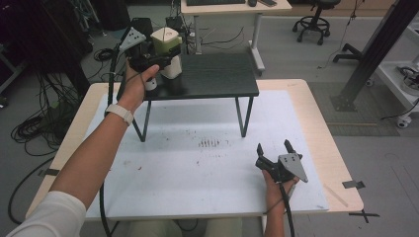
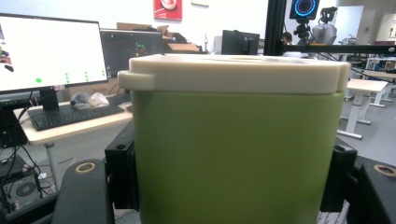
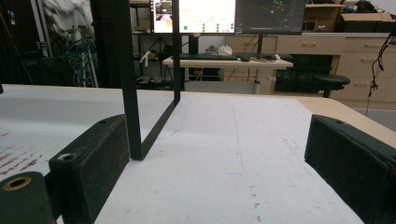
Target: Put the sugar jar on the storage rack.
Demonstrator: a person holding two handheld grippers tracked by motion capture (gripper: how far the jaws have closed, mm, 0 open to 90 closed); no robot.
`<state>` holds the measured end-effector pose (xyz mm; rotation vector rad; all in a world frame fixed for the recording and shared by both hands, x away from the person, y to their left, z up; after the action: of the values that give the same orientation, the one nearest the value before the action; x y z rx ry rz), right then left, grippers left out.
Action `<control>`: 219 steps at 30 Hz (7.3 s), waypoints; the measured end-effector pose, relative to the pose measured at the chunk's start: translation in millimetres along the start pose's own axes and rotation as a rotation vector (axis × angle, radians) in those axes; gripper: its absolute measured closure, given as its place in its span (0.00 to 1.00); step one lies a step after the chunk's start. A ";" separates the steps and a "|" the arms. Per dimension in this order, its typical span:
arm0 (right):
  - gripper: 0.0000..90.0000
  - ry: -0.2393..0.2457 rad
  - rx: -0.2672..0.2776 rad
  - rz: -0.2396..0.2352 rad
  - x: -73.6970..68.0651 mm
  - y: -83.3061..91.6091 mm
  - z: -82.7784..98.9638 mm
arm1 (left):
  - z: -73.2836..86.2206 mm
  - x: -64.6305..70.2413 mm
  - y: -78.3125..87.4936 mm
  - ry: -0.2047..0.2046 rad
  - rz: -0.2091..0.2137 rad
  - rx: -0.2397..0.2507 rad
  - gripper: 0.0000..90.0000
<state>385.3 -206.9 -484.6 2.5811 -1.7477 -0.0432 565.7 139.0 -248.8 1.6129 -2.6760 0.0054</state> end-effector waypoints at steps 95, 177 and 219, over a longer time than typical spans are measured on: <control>0.08 0.000 -0.004 0.000 -0.3 -0.1 0.3 | 0.0 0.6 0.4 -0.002 -0.004 0.001 0.33; 0.08 0.001 0.001 0.000 -0.2 0.1 0.0 | -0.1 -0.6 0.1 -0.002 -0.030 0.002 0.07; 0.08 -0.003 0.000 -0.001 0.3 -0.1 0.0 | -14.5 -2.0 39.7 0.002 -0.025 0.017 0.01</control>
<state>385.5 -207.2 -484.7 2.5830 -1.7476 -0.0469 531.7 159.5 -234.1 1.6495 -2.6619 0.0291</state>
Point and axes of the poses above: each handheld gripper's, and its own axes: y roughly backward along the jaws, z roughly out of its underside, x roughly to its right, the point moved 8 cm from there along -y, roughly forward along the jaws, and after that the axes turned 13 degrees about -z, right-handed, at the moved point
